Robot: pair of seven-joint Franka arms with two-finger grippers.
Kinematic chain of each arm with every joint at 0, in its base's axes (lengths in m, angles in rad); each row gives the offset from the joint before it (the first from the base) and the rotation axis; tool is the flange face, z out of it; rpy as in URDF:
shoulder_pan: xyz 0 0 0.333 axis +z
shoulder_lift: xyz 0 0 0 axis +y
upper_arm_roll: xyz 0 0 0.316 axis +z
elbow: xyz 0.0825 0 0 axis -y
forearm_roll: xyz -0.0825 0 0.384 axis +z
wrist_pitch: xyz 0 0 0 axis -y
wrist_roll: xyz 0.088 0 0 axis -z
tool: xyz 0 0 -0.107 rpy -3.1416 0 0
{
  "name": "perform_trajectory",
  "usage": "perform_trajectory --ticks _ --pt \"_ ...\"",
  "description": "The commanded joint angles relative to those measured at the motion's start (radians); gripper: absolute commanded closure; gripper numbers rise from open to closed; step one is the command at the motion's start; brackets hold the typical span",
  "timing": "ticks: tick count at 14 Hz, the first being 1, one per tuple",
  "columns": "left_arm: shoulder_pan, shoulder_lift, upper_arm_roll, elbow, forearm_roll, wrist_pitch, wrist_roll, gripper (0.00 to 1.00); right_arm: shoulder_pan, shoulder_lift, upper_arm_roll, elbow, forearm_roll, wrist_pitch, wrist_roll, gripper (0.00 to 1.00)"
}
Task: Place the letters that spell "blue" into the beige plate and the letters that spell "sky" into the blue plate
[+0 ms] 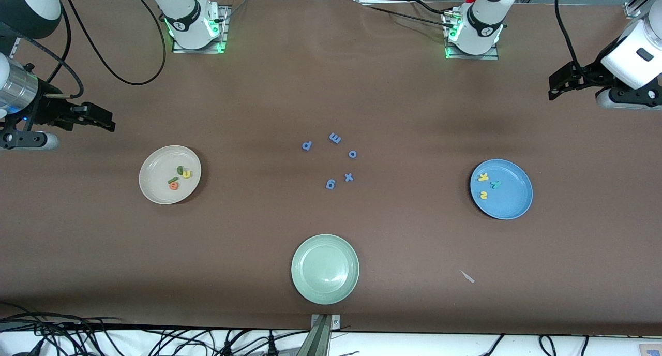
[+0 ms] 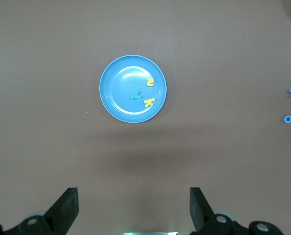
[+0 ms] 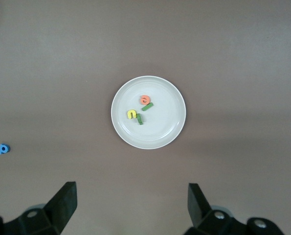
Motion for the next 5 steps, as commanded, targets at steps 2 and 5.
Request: perform_trajectory --ticks 2,5 --pt "0.005 0.015 0.001 0.035 -0.018 -0.025 0.001 0.00 -0.011 -0.008 0.012 0.009 -0.006 0.021 0.007 0.00" --pt "0.005 0.015 0.001 0.035 -0.018 -0.025 0.001 0.00 -0.009 -0.006 0.012 0.009 -0.011 0.021 0.006 0.00"
